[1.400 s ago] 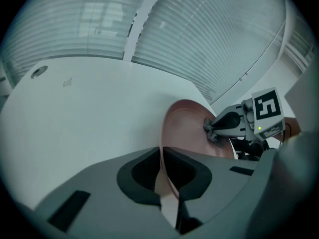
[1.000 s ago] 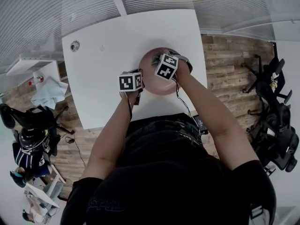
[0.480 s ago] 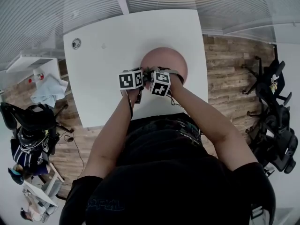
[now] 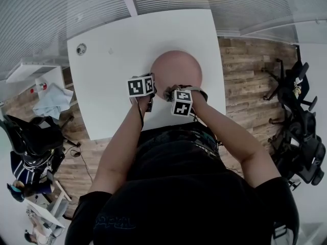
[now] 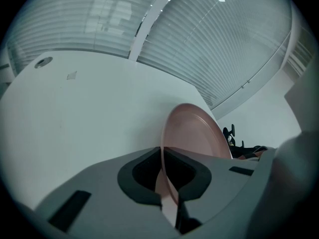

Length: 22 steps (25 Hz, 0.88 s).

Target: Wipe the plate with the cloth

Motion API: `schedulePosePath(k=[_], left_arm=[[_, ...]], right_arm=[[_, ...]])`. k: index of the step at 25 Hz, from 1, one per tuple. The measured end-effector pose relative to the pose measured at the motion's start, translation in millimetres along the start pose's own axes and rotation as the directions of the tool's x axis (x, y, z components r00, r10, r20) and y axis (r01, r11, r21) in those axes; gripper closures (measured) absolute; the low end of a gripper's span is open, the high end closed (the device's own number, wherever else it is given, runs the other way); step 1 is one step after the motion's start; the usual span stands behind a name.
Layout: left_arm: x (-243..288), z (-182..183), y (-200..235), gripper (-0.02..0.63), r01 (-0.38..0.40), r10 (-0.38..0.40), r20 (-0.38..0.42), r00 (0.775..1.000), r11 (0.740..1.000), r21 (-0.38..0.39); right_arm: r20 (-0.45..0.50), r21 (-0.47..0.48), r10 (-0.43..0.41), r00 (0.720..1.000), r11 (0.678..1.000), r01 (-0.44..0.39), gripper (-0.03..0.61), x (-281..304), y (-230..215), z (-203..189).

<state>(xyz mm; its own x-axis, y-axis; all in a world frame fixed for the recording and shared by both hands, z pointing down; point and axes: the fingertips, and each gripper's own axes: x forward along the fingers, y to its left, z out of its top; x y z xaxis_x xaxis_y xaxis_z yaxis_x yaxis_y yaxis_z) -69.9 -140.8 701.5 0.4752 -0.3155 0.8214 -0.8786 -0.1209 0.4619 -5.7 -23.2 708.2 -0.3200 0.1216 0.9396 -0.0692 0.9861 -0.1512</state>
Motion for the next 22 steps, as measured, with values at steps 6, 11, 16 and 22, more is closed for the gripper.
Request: schedulePosePath(k=[6, 11, 16, 22], left_arm=[[0.9, -0.8, -1.0, 0.584, -0.004, 0.004, -0.016, 1.000, 1.000, 0.017], [1.5, -0.5, -4.1, 0.584, -0.003, 0.004, -0.036, 0.999, 0.999, 0.044], [1.1, -0.7, -4.0, 0.584, -0.003, 0.005, -0.035, 0.999, 0.999, 0.051], [1.3, -0.3, -3.9, 0.584, -0.003, 0.005, -0.036, 0.999, 0.999, 0.051]], right_arm=[[-0.121, 0.041, 0.015, 0.993, 0.999, -0.010, 0.540, -13.6, -4.2, -52.3], [-0.193, 0.077, -0.044, 0.980, 0.995, 0.060, 0.540, -28.2, -39.0, -88.0], [-0.196, 0.147, -0.140, 0.971, 0.974, 0.170, 0.540, -38.9, -90.7, -96.3], [-0.181, 0.166, -0.217, 0.959, 0.955, 0.247, 0.540, -40.2, -137.4, -74.7]])
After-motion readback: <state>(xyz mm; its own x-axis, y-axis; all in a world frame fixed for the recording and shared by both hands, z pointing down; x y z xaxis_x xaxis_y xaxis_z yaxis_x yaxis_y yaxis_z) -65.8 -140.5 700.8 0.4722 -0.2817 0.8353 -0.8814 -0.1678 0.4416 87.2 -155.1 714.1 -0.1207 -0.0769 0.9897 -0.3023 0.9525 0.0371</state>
